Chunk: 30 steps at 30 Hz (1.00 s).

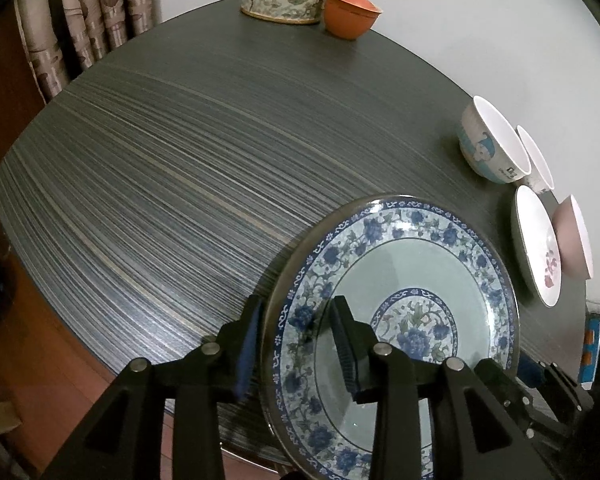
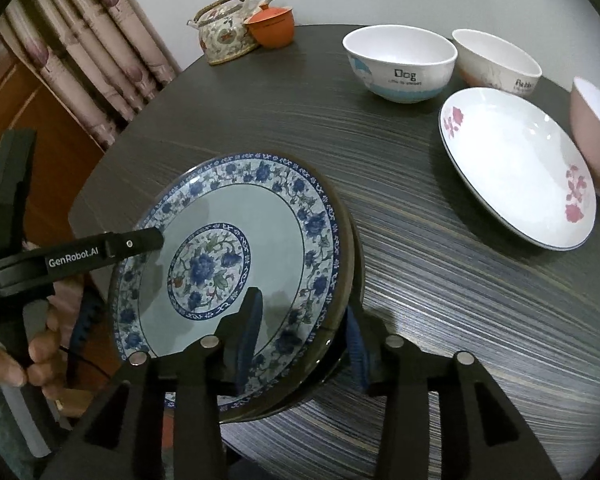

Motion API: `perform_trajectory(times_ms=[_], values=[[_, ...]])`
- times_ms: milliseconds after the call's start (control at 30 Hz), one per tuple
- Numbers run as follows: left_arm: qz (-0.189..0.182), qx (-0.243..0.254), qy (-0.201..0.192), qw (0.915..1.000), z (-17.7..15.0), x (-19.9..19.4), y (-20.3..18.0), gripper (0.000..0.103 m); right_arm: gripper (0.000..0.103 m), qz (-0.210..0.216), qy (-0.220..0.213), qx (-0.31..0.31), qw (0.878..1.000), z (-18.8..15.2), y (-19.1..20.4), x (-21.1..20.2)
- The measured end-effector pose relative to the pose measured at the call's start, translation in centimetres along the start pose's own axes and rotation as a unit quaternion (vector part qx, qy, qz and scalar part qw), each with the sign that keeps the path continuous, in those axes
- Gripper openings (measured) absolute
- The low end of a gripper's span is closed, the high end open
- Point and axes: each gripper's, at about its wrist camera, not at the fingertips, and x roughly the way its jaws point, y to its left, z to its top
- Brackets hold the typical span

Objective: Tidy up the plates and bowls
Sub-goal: 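Open both grippers and release the stacked plates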

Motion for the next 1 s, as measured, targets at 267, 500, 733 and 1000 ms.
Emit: perform_trajectory(times_ms=[267, 500, 733, 1000], values=[[0.017, 0.018, -0.009, 0.9997, -0.2, -0.1, -0.5, 0.037, 0.044, -0.039, 0.010, -0.031, 0.999, 0.2, 1.6, 0.5], [0.026, 0.031, -0.017, 0.9990, -0.2, -0.1, -1.0, 0.037, 0.044, -0.040, 0.012, -0.029, 0.999, 0.4, 1.7, 0.5], [0.032, 0.040, -0.031, 0.9982, -0.3, -0.3, -1.4, 0.038, 0.046, -0.041, 0.011, -0.032, 0.999, 0.2, 1.7, 0.3], [0.042, 0.047, -0.033, 0.9975, -0.3, 0.0, -1.7, 0.038, 0.053, -0.042, -0.004, -0.025, 0.999, -0.2, 1.7, 0.2]])
